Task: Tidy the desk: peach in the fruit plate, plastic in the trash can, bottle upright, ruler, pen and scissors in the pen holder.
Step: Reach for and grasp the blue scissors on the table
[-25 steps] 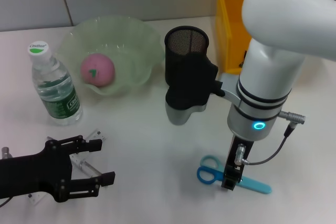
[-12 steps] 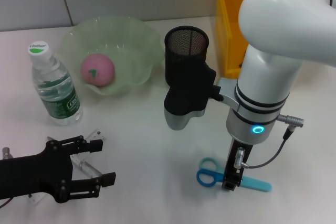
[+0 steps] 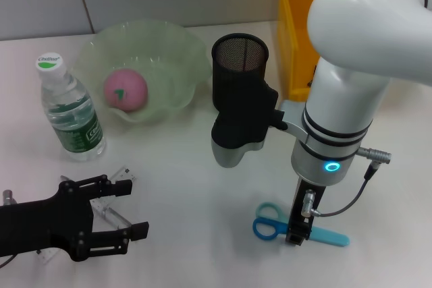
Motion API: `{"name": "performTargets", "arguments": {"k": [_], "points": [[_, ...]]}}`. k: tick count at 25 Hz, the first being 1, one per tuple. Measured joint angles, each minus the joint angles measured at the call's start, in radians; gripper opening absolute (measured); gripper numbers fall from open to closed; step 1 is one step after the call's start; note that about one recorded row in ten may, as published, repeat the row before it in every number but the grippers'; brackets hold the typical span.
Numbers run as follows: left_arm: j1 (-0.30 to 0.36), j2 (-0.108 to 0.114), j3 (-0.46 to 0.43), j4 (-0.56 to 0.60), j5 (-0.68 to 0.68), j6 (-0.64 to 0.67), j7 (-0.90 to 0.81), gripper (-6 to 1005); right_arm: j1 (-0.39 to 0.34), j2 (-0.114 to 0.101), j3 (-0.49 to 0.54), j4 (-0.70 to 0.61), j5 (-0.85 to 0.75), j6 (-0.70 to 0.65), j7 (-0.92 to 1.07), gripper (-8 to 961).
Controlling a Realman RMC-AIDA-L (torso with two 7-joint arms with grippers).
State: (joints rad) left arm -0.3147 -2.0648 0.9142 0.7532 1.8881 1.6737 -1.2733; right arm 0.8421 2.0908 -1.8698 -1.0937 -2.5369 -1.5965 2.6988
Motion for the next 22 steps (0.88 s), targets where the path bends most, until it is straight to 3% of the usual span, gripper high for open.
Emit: {"name": "performTargets", "arguments": {"k": [22], "points": [[-0.003, 0.0, 0.0, 0.0, 0.0, 0.0, -0.001, 813, 0.0, 0.0, -0.012, -0.009, -0.006, -0.003, -0.01, 294]]}}
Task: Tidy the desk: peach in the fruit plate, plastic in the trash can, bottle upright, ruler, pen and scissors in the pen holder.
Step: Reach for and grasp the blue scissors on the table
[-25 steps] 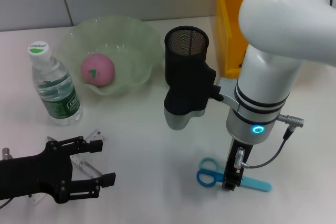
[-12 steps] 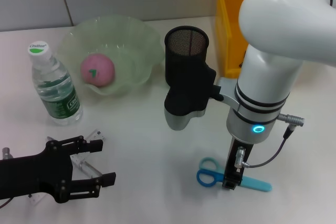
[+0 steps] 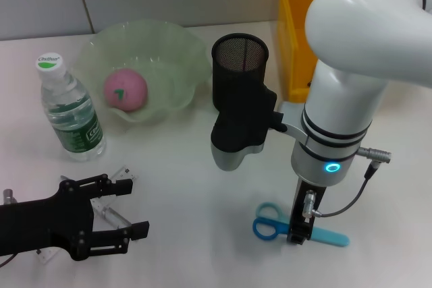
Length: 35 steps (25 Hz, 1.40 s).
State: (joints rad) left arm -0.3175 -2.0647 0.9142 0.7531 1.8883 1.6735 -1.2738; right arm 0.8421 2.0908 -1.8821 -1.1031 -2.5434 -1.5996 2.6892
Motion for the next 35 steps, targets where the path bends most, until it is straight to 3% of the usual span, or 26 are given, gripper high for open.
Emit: {"name": "performTargets", "arguments": {"k": [15, 35], "points": [[0.0, 0.0, 0.0, 0.0, 0.0, 0.0, 0.001, 813, 0.006, -0.001, 0.0, 0.002, 0.0, -0.007, 0.0, 244], [-0.001, 0.0, 0.0, 0.0, -0.002, 0.0, 0.001, 813, 0.011, -0.002, 0.0, 0.004, 0.003, -0.017, -0.008, 249]]}}
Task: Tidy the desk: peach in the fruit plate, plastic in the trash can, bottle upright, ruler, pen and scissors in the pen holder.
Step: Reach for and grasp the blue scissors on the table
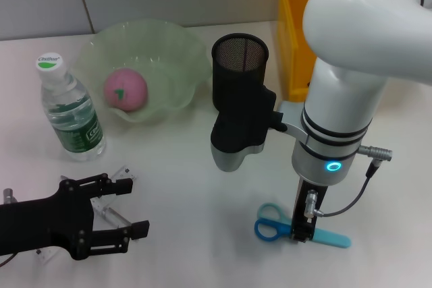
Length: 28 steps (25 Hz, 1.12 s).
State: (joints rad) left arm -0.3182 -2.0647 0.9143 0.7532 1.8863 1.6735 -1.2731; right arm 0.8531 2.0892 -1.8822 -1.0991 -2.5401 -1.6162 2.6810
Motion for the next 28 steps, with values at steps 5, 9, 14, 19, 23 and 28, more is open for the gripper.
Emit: {"name": "performTargets", "arguments": {"k": [5, 9, 14, 19, 23, 28], "points": [[0.0, 0.0, 0.0, 0.0, -0.001, 0.001, 0.0, 813, 0.0, 0.0, 0.0, 0.002, -0.002, 0.005, 0.0, 250], [-0.001, 0.0, 0.0, 0.0, -0.006, 0.002, 0.0, 813, 0.0, 0.0, 0.0, 0.002, -0.002, 0.006, 0.0, 251], [-0.001, 0.001, 0.0, 0.0, -0.008, 0.002, 0.0, 813, 0.002, 0.0, 0.0, 0.002, -0.002, 0.001, -0.001, 318], [-0.001, 0.001, 0.0, 0.001, -0.009, 0.002, 0.0, 813, 0.003, 0.0, -0.006, 0.0, -0.003, 0.001, -0.001, 330], [-0.001, 0.002, 0.0, 0.0, -0.009, 0.002, 0.0, 813, 0.003, 0.0, -0.023, 0.0, -0.005, 0.005, -0.001, 329], [-0.001, 0.002, 0.0, 0.0, -0.009, 0.002, 0.0, 813, 0.003, 0.0, -0.026, -0.001, -0.005, 0.006, -0.001, 328]]}}
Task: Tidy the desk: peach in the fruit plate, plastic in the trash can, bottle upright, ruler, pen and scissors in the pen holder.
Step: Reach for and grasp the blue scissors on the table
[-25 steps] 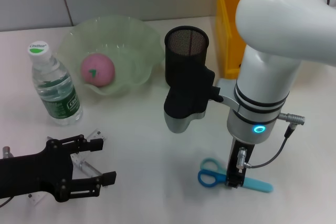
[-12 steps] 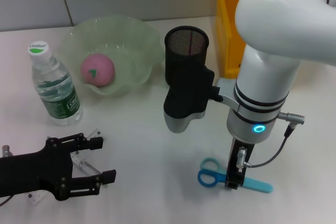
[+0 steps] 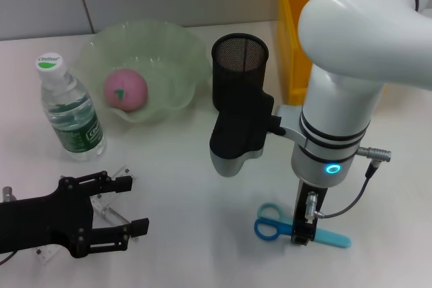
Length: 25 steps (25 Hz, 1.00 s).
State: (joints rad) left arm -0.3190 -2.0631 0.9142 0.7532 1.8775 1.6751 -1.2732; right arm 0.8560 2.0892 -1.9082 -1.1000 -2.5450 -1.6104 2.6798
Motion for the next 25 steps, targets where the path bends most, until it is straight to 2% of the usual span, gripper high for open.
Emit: {"name": "performTargets", "arguments": {"k": [25], "points": [[0.0, 0.001, 0.0, 0.007, -0.002, 0.0, -0.006, 814, 0.006, 0.0, -0.025, 0.006, -0.002, 0.012, 0.0, 321]]}}
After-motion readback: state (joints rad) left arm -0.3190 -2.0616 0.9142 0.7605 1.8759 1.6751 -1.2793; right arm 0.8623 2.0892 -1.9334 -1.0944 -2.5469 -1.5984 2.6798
